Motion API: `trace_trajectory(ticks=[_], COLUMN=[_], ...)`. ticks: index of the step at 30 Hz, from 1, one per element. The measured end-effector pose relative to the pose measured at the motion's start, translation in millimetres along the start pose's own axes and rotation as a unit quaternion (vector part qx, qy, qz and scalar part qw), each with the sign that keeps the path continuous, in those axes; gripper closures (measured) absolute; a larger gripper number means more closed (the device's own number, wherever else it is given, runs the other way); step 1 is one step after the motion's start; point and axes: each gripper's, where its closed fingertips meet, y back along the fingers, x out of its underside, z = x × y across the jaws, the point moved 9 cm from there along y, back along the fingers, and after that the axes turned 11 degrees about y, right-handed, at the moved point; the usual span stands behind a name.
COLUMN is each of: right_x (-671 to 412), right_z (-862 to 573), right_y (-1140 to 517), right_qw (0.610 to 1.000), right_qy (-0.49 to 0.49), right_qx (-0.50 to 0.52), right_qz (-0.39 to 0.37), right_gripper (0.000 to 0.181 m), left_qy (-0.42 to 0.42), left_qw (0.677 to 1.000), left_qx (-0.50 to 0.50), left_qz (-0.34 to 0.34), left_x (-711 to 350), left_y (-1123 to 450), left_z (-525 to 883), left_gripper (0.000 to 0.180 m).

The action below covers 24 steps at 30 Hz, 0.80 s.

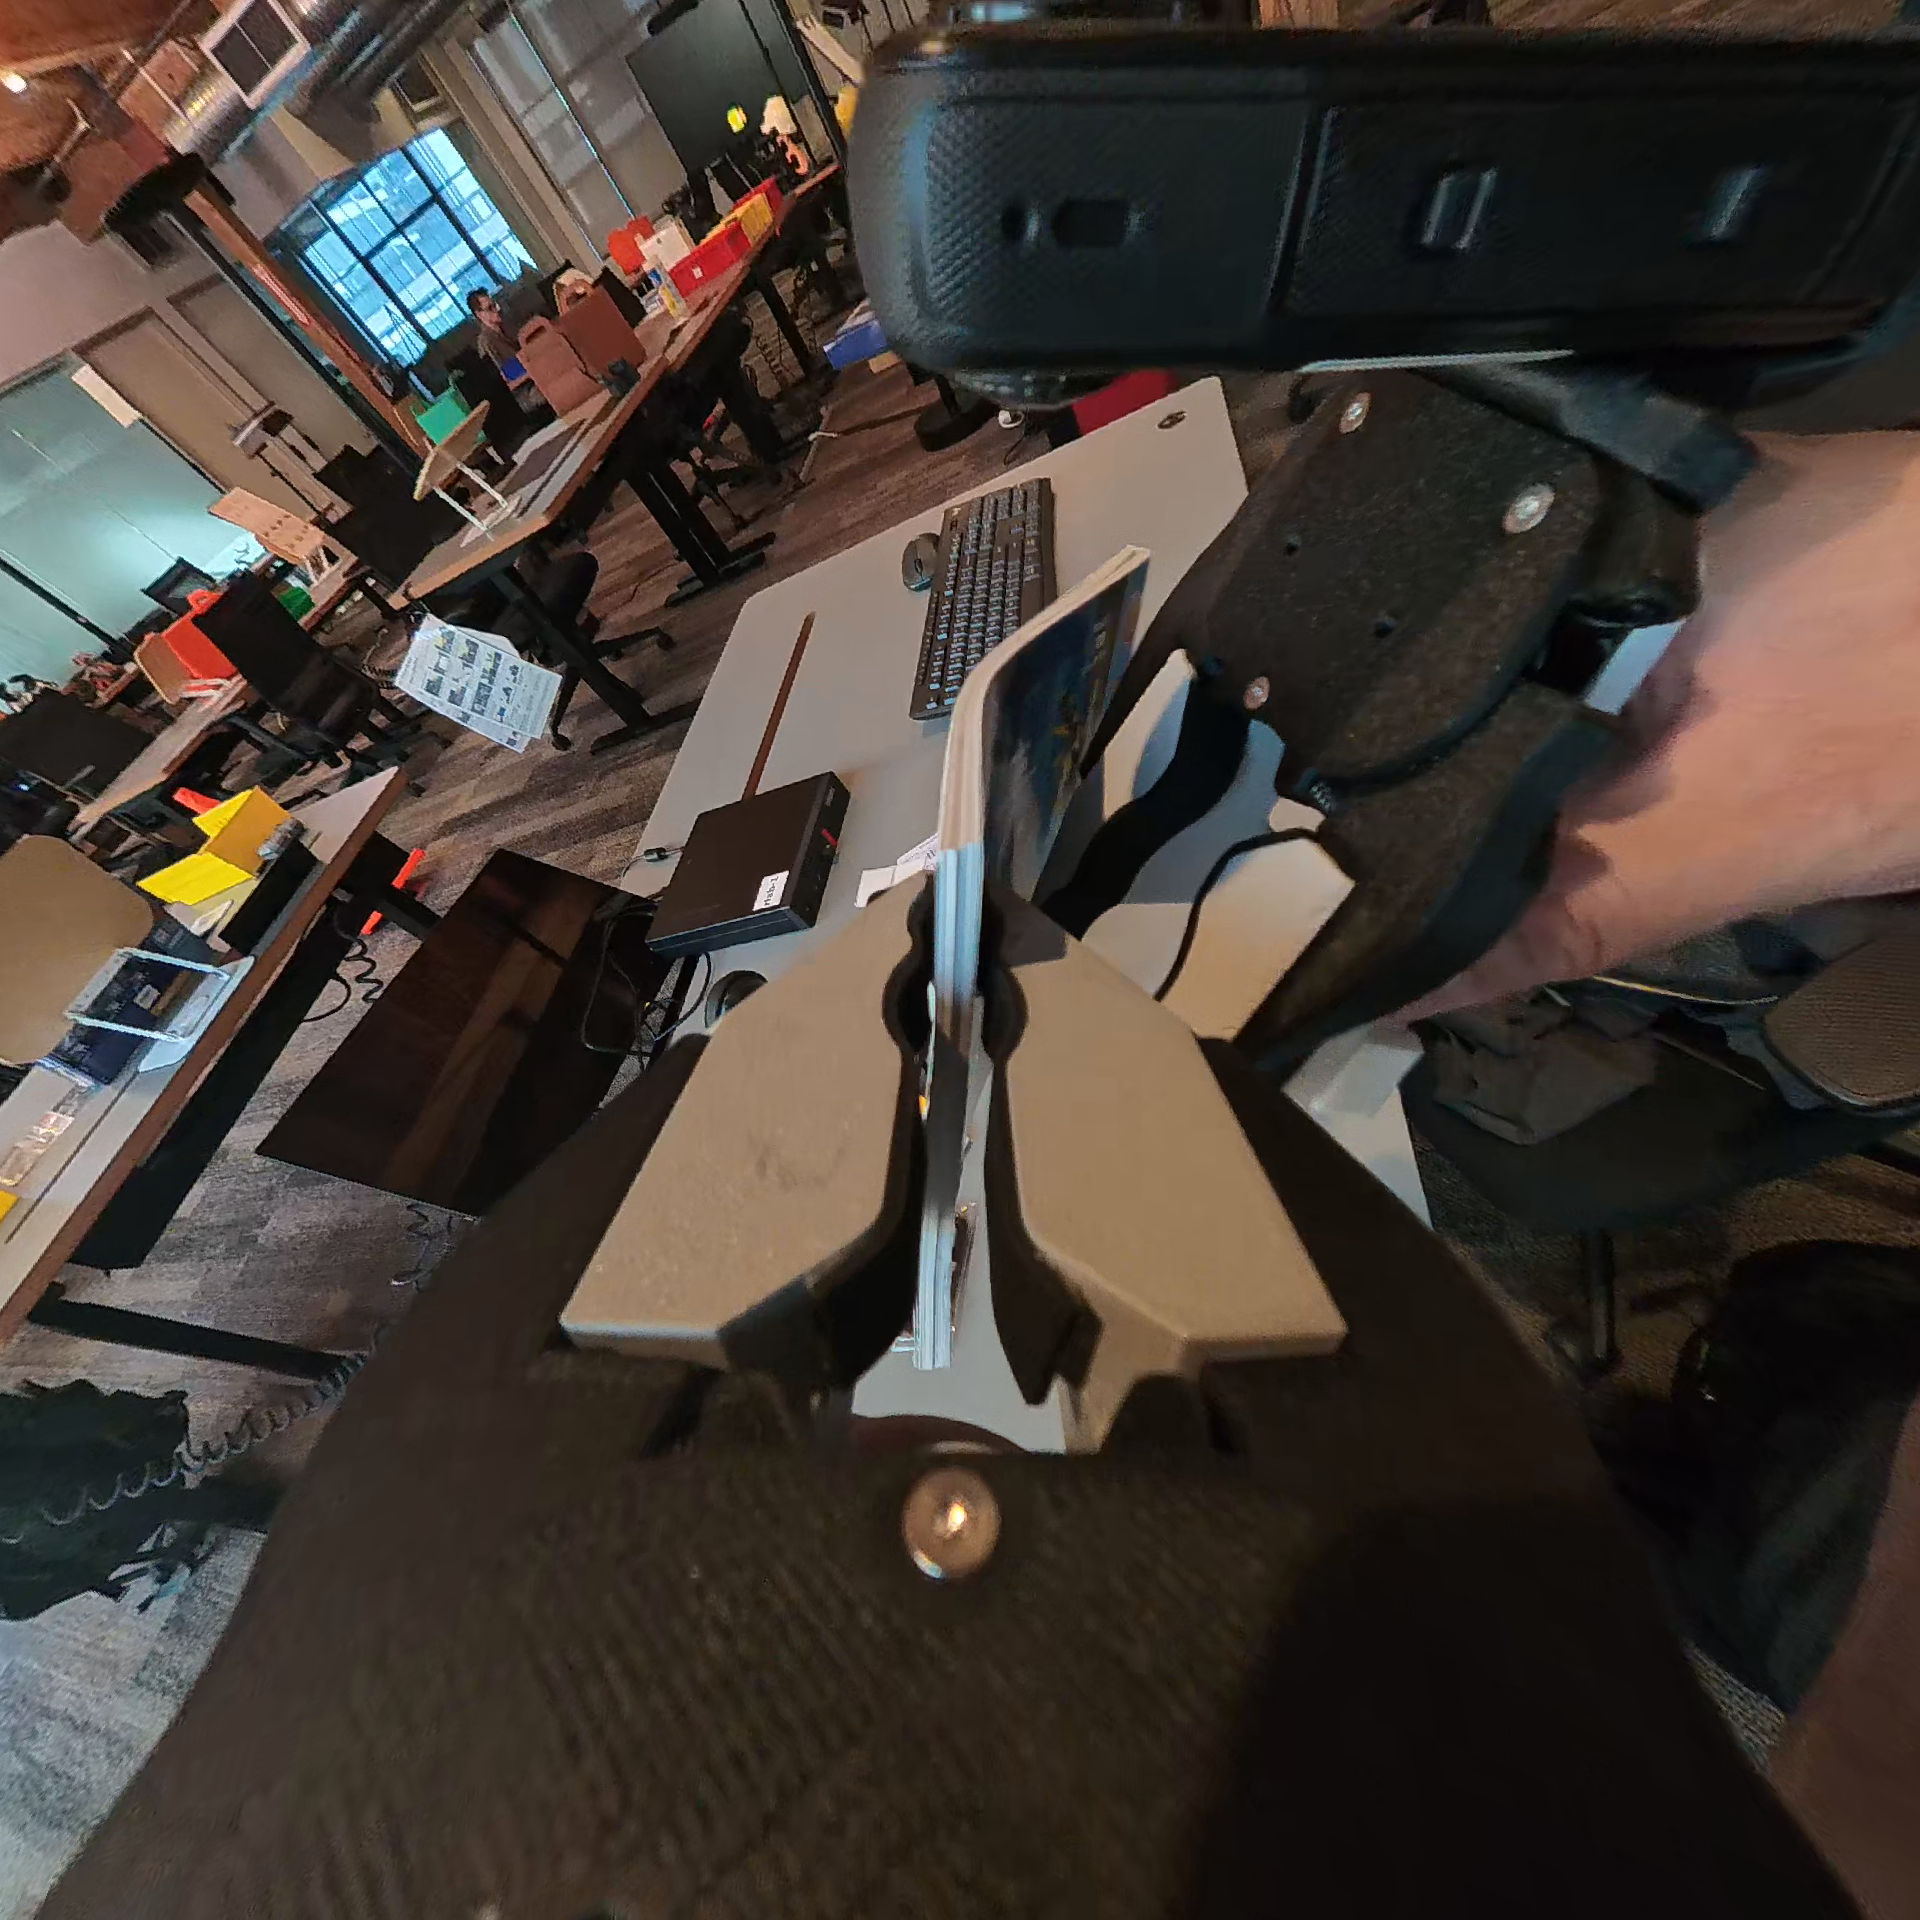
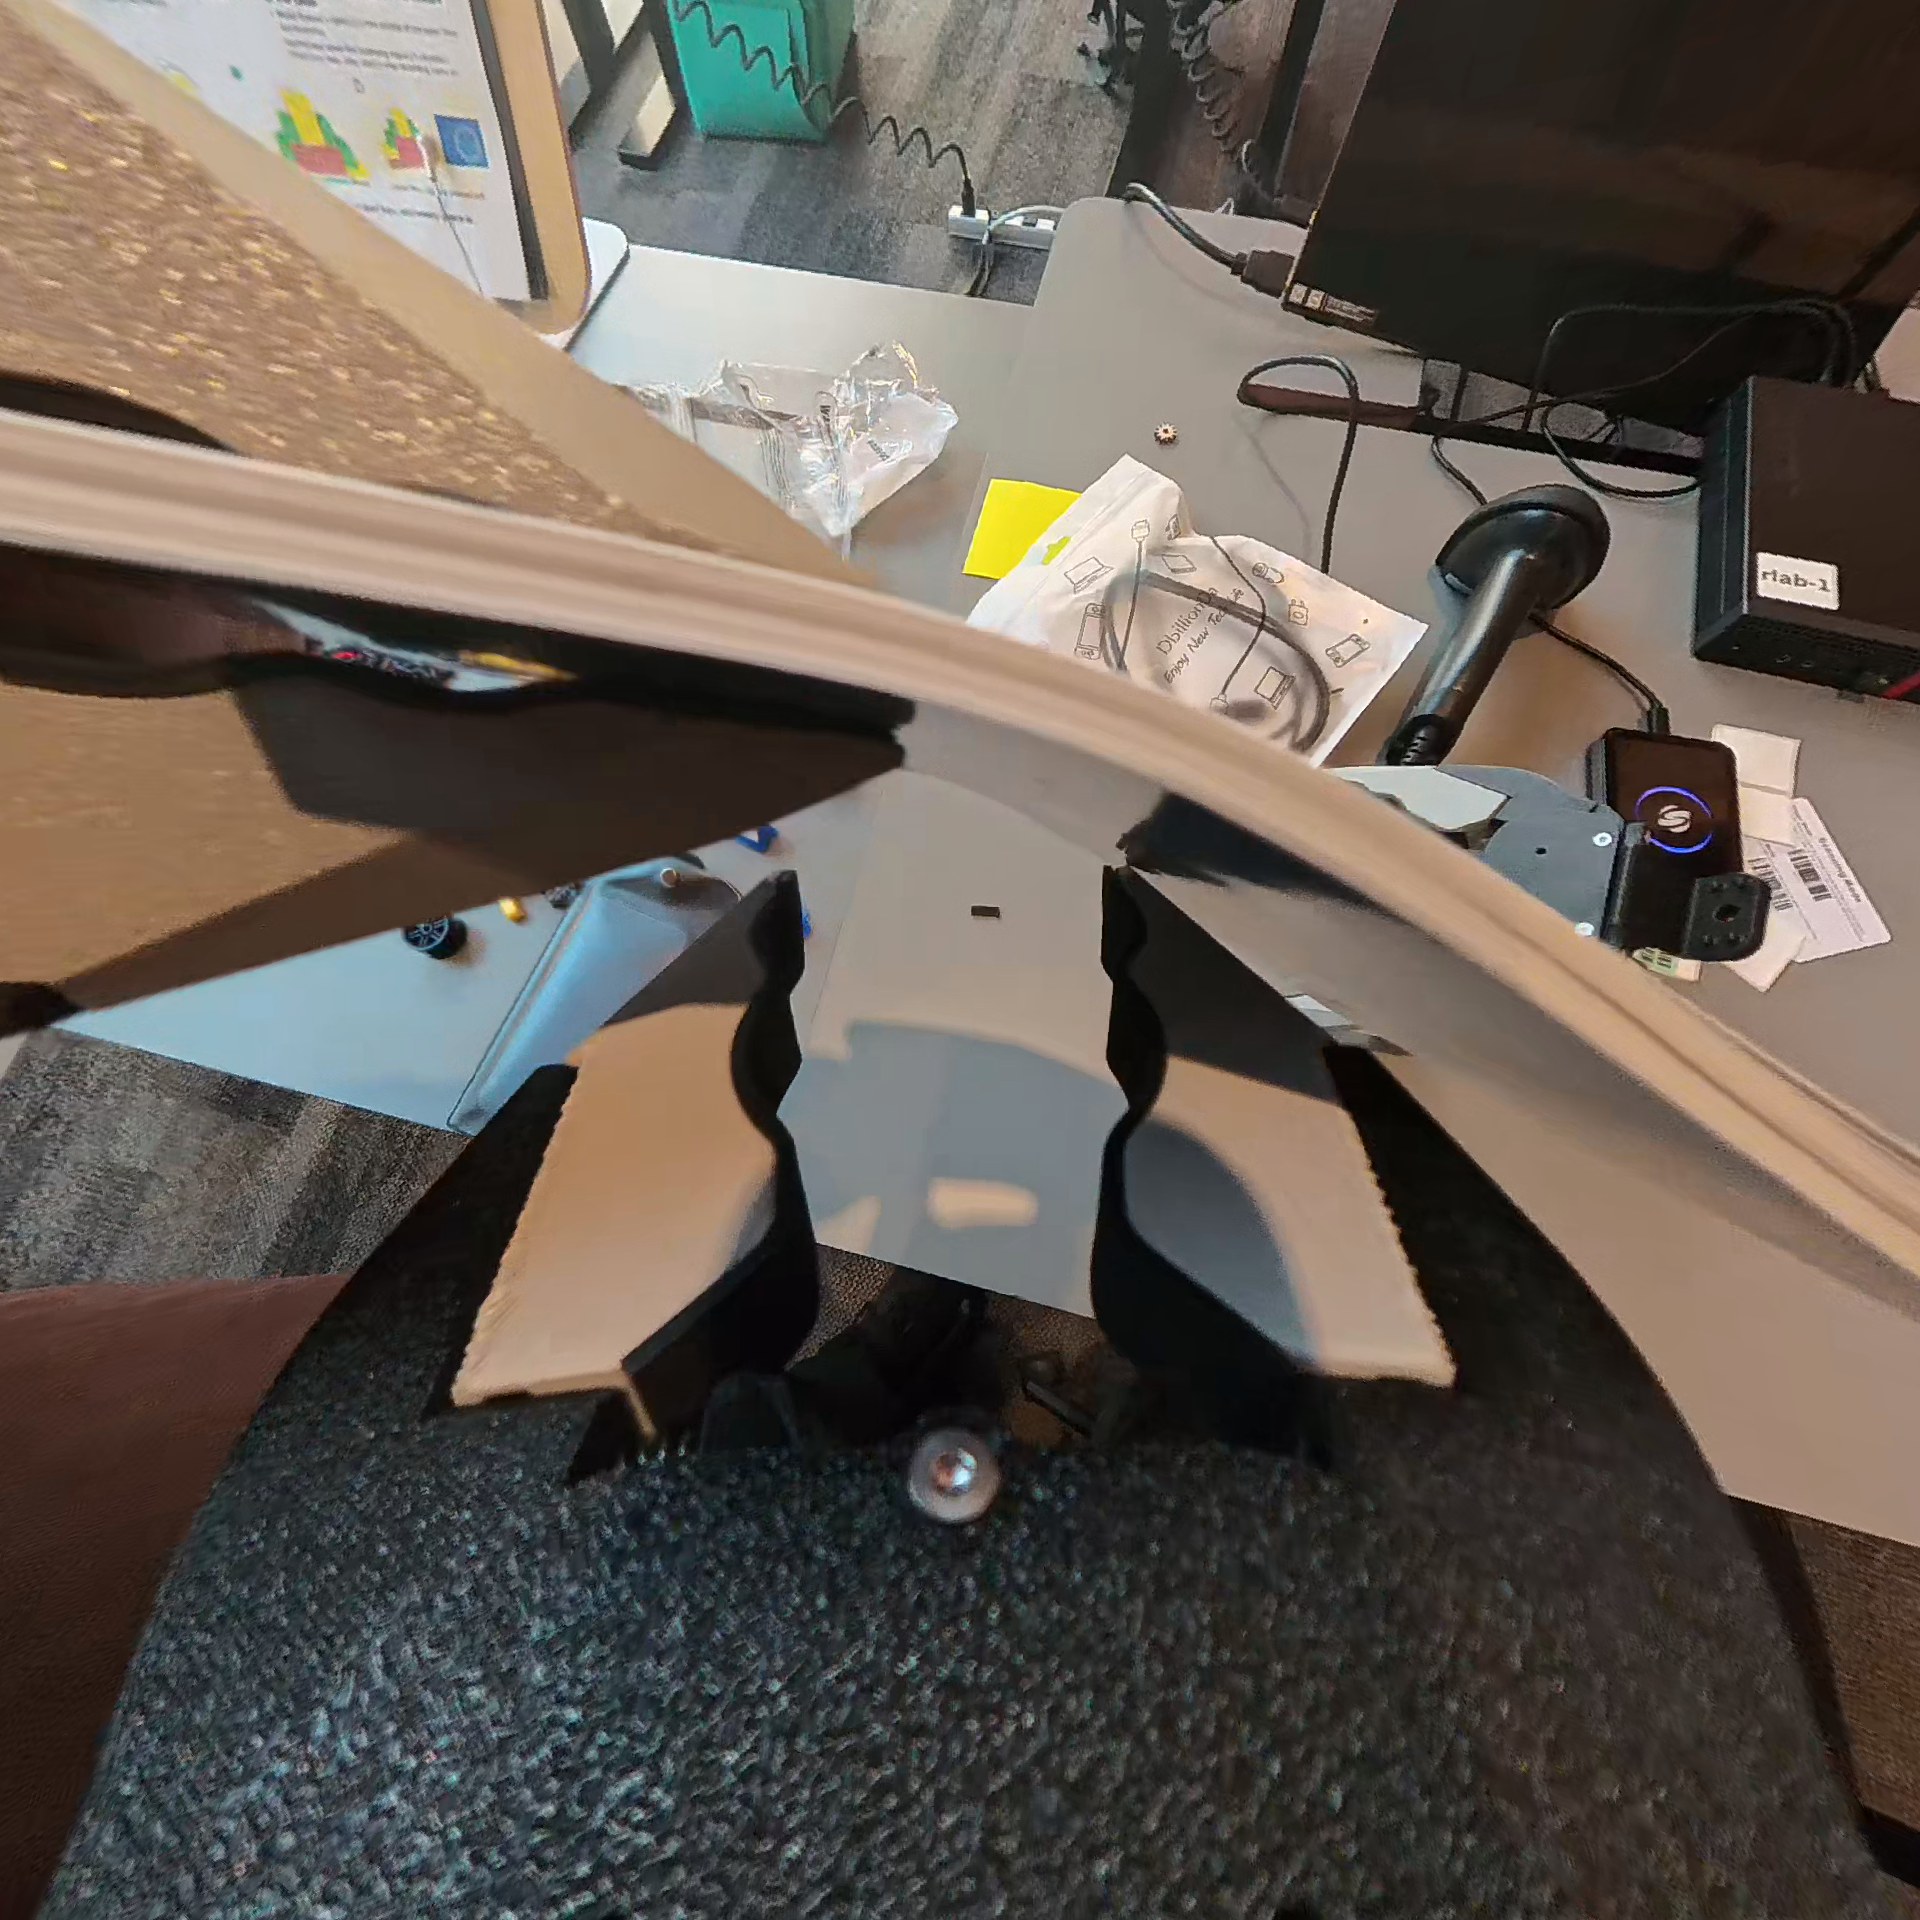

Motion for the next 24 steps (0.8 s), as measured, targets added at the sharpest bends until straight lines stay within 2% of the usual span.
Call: trace_trajectory(ticks=[24], right_x=[18], right_z=[-36], right_y=[9], right_qw=[0.999], right_qy=[-0.046], right_qx=[0.019], right_qz=[0.000], right_gripper=[0.123], left_qy=[-0.009], left_qw=[0.999], left_qx=[-0.011], left_qz=[-0.044], left_x=[-17], left_y=[20], left_z=[6], left_gripper=[0.177])
